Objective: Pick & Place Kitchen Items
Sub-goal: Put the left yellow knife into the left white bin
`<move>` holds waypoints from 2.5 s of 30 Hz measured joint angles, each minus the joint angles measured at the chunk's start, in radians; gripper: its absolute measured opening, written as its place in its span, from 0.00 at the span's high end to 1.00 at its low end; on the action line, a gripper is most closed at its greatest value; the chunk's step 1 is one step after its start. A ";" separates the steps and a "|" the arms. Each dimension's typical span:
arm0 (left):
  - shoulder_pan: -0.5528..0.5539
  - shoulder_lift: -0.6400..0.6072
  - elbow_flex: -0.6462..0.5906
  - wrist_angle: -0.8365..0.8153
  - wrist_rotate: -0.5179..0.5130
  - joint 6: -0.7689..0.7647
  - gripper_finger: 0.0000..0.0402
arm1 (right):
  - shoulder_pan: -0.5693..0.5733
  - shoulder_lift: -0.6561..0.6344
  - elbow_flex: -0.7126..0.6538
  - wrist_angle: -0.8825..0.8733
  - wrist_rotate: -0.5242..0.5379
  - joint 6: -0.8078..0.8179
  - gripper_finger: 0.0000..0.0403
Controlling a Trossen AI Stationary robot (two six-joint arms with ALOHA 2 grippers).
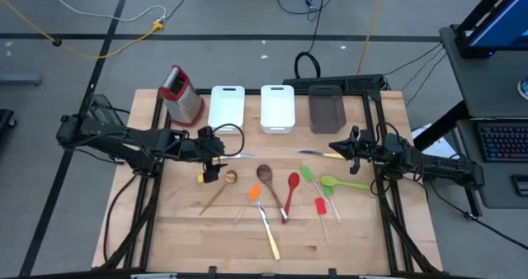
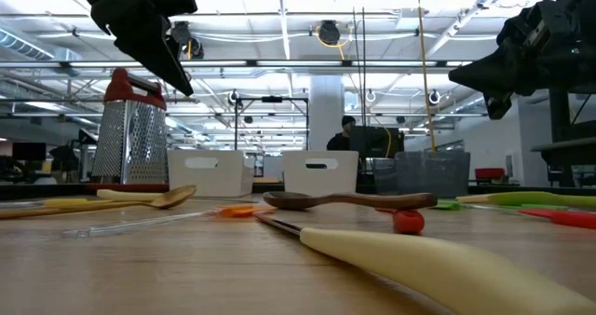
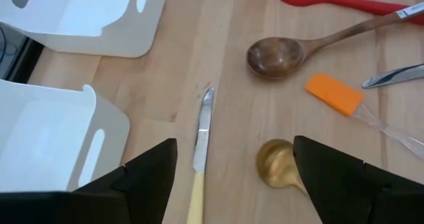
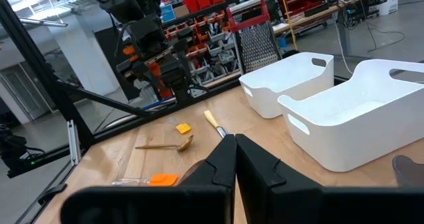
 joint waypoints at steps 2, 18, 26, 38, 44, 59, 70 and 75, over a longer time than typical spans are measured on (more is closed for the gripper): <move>0.000 0.000 0.000 0.000 0.001 -0.003 0.24 | 0.000 0.000 0.000 0.000 0.000 0.000 0.99; 0.029 0.041 -0.001 0.001 -0.007 -0.187 0.25 | 0.000 0.000 0.000 0.000 0.000 0.000 0.99; 0.075 0.151 -0.002 -0.010 0.073 -0.056 0.25 | 0.000 0.000 0.000 0.000 0.000 0.000 0.99; 0.150 0.221 -0.002 -0.118 0.078 0.123 0.25 | 0.000 0.000 0.000 0.000 0.000 0.000 0.99; 0.161 0.306 -0.002 -0.116 0.134 0.126 0.25 | 0.000 0.000 0.000 0.000 0.000 0.001 0.99; 0.199 0.442 -0.042 -0.101 0.131 0.193 0.32 | 0.000 0.000 0.000 0.000 0.000 0.027 0.99; 0.232 0.452 -0.078 -0.028 0.199 0.215 0.48 | 0.001 0.000 0.000 0.000 0.000 0.027 0.99; 0.231 0.453 -0.079 -0.022 0.210 0.231 0.60 | 0.001 0.000 0.000 0.000 0.000 0.027 0.99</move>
